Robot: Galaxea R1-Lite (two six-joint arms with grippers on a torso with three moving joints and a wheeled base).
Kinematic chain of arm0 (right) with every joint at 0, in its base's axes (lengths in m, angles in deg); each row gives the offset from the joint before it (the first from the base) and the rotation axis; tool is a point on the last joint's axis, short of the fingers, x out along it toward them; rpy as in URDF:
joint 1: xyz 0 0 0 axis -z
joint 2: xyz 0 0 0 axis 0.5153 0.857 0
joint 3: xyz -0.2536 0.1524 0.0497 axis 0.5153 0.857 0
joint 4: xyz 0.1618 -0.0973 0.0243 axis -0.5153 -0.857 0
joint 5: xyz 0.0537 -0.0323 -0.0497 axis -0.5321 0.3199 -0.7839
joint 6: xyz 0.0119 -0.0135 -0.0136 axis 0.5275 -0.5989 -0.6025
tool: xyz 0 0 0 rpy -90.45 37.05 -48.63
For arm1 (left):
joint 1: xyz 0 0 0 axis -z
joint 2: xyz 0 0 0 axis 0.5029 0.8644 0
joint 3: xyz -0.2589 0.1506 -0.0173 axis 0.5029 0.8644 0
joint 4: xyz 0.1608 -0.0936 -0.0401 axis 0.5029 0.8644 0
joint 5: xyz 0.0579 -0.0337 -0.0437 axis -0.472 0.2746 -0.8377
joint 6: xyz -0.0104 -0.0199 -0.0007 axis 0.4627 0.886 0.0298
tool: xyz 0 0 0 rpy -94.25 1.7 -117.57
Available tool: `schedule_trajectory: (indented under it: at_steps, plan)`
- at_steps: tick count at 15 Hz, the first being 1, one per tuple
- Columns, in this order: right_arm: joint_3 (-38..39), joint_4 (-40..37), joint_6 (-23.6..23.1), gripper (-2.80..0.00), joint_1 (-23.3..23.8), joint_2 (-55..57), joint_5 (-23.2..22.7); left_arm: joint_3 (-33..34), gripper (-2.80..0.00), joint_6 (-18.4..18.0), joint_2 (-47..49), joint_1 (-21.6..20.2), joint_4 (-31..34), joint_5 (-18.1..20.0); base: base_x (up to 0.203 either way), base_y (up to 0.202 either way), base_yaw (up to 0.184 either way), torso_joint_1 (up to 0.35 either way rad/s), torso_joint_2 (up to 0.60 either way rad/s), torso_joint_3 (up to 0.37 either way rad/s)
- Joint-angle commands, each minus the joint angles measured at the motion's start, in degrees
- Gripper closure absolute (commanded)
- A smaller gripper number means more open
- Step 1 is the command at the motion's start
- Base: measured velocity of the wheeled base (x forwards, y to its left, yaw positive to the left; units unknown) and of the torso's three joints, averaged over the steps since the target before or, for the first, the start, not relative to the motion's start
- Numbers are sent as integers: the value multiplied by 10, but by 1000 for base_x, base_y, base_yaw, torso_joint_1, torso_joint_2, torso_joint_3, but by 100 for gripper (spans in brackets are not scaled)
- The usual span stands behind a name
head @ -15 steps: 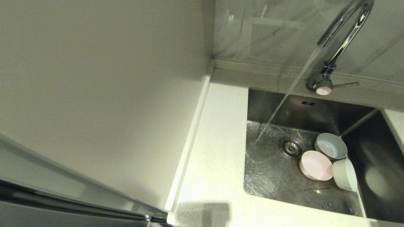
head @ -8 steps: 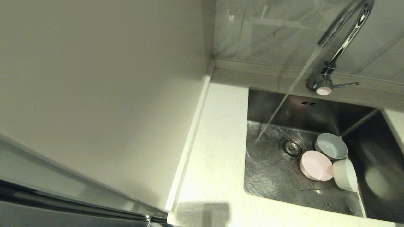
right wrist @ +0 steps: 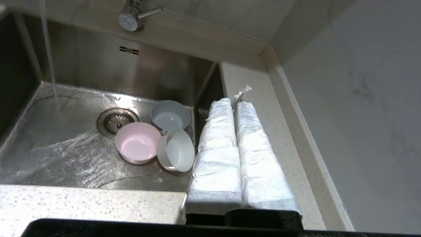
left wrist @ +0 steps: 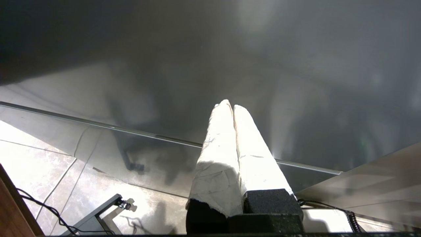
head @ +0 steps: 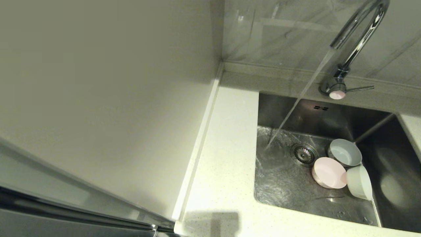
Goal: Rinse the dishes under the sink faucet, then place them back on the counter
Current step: Put a bowl into the sink, then wait for the water to rinse the bowl
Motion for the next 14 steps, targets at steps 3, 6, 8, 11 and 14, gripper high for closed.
schedule_trajectory:
  at_steps: [3,6,8,11,14]
  plan:
    - [-3,0,3,0,-1,-14,-34,0,0,0,-2,0,0,0,0,0,0,0,0,0]
    - [46,-1,7,0,-1,-14,-93,0,0,0,-2,0,0,-1,0,0,0,0,0,0]
    - [114,0,39,0,-1,-14,-102,0,0,0,-2,0,0,0,0,0,0,0,0,0]
    - [174,0,100,0,-1,-14,-139,0,0,0,-2,0,0,0,0,0,0,0,0,0]
    - [176,-4,94,0,-1,-14,-201,0,0,0,-2,1,0,0,0,0,0,0,0,0]
